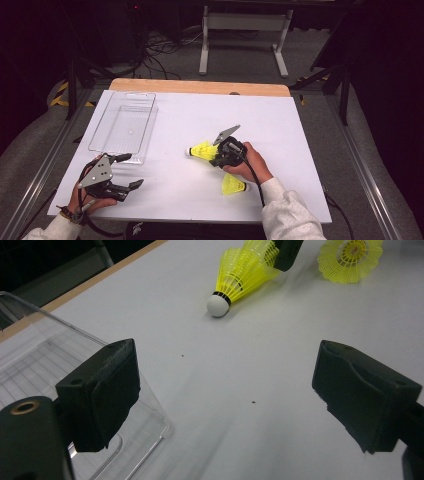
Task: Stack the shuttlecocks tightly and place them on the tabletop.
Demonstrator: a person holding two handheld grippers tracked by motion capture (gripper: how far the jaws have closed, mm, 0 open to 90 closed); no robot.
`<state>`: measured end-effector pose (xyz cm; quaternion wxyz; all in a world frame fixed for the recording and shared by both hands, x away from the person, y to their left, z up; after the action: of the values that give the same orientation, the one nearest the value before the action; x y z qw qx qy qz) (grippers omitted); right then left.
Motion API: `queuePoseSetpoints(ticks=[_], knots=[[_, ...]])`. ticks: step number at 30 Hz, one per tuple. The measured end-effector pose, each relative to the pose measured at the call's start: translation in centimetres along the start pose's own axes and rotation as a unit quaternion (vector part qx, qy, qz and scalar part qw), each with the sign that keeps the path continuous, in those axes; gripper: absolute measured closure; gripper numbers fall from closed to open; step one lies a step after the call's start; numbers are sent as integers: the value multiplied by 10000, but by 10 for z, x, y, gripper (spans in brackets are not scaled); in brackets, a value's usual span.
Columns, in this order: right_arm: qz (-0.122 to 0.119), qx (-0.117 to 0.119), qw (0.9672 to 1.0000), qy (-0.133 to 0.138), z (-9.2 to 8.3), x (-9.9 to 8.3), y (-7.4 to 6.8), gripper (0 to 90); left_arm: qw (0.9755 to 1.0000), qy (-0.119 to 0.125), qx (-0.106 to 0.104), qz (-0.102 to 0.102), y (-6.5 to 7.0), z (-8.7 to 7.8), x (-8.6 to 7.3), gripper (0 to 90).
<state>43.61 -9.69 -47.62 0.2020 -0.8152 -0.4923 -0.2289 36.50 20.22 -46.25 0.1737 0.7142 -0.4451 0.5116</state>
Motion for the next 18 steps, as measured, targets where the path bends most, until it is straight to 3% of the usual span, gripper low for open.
queuePoseSetpoints(ticks=[2, 8, 15, 18], knots=[[-72, 7, 10000, 9, 0, 0, -1, 880, 10000, -7, -10, 8, 0, 1, 0, 127], [-211, 1, 9998, 43, 0, 3, -4, 890, 10000, -7, -27, 14, 1, 1, 0, 128], [-230, 51, 9997, 109, 5, 5, -2, 878, 10000, -12, -44, 30, 1, 1, 0, 128], [-210, 96, 9997, 98, 7, 5, -2, 822, 10000, -8, -41, 27, 1, 1, 0, 128]])
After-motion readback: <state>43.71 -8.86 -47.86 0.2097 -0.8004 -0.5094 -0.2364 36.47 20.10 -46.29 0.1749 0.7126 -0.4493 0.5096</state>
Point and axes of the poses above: each handheld gripper's, and its own axes: z roughly forward along the jaws, x roughly out of its top, y roughly to its right, the point moved 7 cm from there along z, roughly forward along the jaws, and after that the axes turned 4 degrees about x, right-handed, at the moved point
